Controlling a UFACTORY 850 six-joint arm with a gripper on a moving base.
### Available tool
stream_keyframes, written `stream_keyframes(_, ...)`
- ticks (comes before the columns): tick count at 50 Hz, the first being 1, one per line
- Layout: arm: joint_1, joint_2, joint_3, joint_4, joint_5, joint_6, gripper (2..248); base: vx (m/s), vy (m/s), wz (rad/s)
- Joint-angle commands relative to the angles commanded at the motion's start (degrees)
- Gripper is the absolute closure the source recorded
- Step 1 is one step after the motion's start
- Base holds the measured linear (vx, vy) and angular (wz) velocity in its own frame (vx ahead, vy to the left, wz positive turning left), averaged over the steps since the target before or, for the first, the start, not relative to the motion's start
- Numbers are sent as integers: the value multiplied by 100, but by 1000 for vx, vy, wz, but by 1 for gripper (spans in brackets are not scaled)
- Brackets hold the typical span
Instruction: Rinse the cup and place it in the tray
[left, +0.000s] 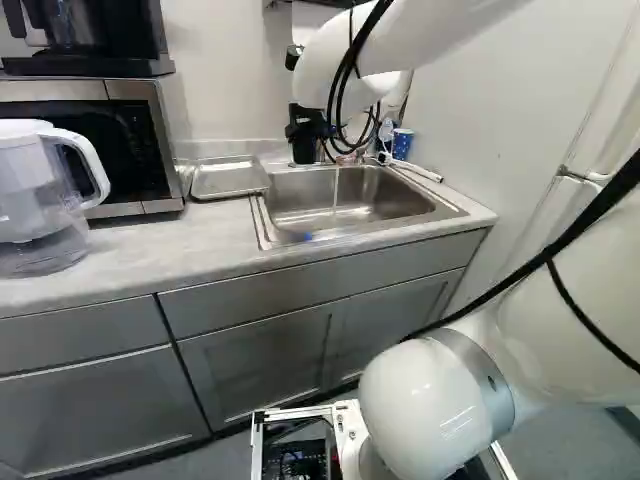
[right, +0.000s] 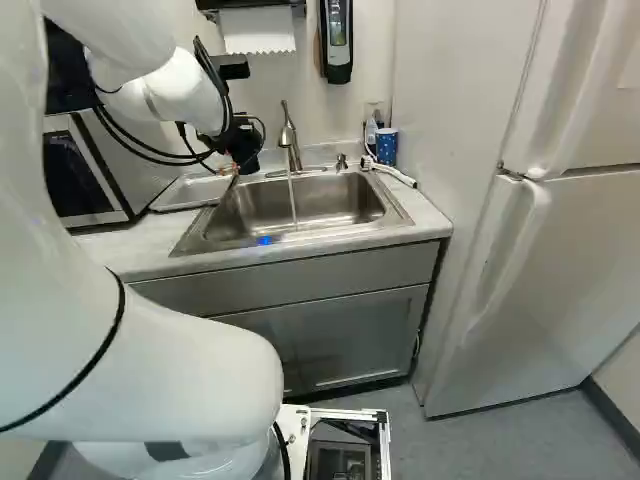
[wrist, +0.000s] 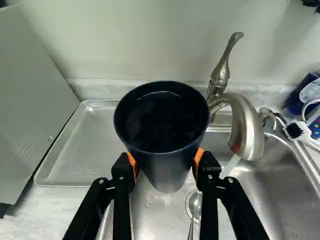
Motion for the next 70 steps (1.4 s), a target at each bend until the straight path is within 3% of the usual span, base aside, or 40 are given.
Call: stream_keyframes(70,0,0,0,0,0,0,127,0,0,0)
